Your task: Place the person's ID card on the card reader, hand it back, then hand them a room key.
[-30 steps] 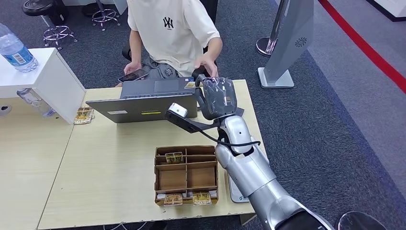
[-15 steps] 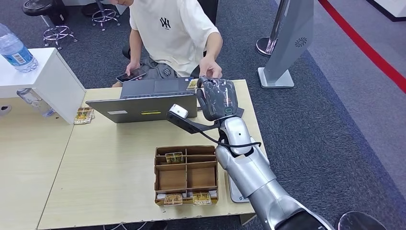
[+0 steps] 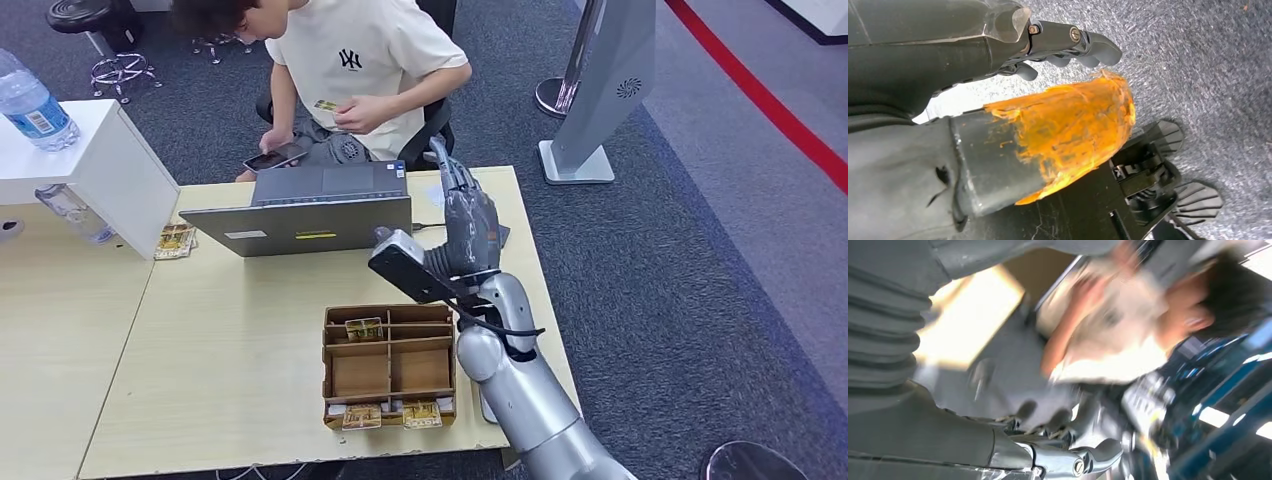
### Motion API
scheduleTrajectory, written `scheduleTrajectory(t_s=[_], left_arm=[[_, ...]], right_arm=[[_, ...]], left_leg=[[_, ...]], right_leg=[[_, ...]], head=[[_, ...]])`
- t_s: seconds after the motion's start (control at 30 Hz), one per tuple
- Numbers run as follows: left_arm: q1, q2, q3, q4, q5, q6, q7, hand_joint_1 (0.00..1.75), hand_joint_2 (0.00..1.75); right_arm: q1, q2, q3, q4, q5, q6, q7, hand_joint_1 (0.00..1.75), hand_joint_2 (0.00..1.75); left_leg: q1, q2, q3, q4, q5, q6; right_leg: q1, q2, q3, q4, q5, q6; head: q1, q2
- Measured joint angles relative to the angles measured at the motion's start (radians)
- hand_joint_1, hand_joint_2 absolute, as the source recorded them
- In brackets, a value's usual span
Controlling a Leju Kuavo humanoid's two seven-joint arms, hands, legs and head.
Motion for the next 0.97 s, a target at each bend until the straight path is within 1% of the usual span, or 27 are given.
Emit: scheduleTrajectory(t_s=[0.1,0.2,0.27,0.4,0.47,0.5,0.7,0.8,0.97], left_arm=[[0.003,0.000,0.000,0.000,0.024,0.018,-0.010,0.00,0.00],[0.011,0.005,0.000,0.000,0.043,0.019,-0.035,0.00,0.00],[0.020,0.011,0.000,0.000,0.053,0.017,-0.051,0.00,0.00],[0.029,0.021,0.000,0.000,0.062,0.016,-0.059,0.00,0.00],[0.030,0.025,0.001,0.000,0.065,0.016,-0.059,0.00,0.00],[0.030,0.026,0.001,0.000,0.067,0.016,-0.059,0.00,0.00],[0.030,0.035,0.002,0.000,0.074,0.012,-0.057,0.00,0.00],[0.029,0.038,0.002,0.000,0.076,0.008,-0.050,0.00,0.00],[0.029,0.041,0.002,0.000,0.078,0.005,-0.045,0.00,0.00]], right_arm=[[0.077,0.001,0.015,-0.142,-0.334,0.165,-0.083,0.00,0.00],[0.142,-0.002,0.033,-0.263,-0.587,0.366,-0.122,0.00,0.00],[0.179,-0.011,0.048,-0.326,-0.713,0.490,-0.145,0.00,0.00],[0.237,-0.036,0.073,-0.403,-0.868,0.690,-0.165,0.00,0.00],[0.266,-0.050,0.090,-0.424,-0.911,0.794,-0.168,0.00,0.00],[0.280,-0.056,0.101,-0.428,-0.919,0.832,-0.170,0.00,0.00],[0.342,-0.094,0.186,-0.395,-0.921,0.967,-0.171,0.00,0.00],[0.369,-0.106,0.237,-0.319,-0.900,1.001,-0.168,0.00,0.00],[0.392,-0.123,0.295,-0.167,-0.850,1.003,-0.172,0.00,0.00]], left_leg=[[0.000,0.000,0.000,0.000,0.000,0.000],[0.000,0.000,0.000,0.000,0.000,0.000],[0.000,0.000,0.000,0.000,-0.001,0.000],[0.000,0.000,0.000,0.000,-0.001,0.000],[0.000,0.000,0.000,0.000,-0.001,0.000],[0.000,0.000,0.000,0.000,-0.001,0.000],[0.000,0.000,0.000,0.000,-0.001,0.000],[0.000,0.000,0.000,0.000,-0.001,0.000],[0.000,0.000,0.000,0.000,-0.001,0.000]], right_leg=[[0.000,0.000,0.000,0.000,0.000,0.000],[0.000,0.000,0.000,0.000,-0.001,0.001],[0.000,0.000,-0.001,0.000,-0.001,0.000],[0.000,0.000,0.000,0.000,-0.001,0.001],[0.000,0.000,0.000,0.000,-0.001,0.001],[0.000,0.000,0.000,0.000,-0.001,0.001],[0.000,0.000,0.000,0.000,-0.001,0.001],[0.000,0.000,0.000,0.000,-0.001,0.000],[0.000,0.000,0.000,0.000,-0.002,0.000]], head=[[0.000,0.000],[0.000,0.000],[0.000,0.000],[0.000,0.000],[0.000,0.000],[0.000,0.000],[0.000,0.000],[0.000,0.000],[0.000,0.000]])
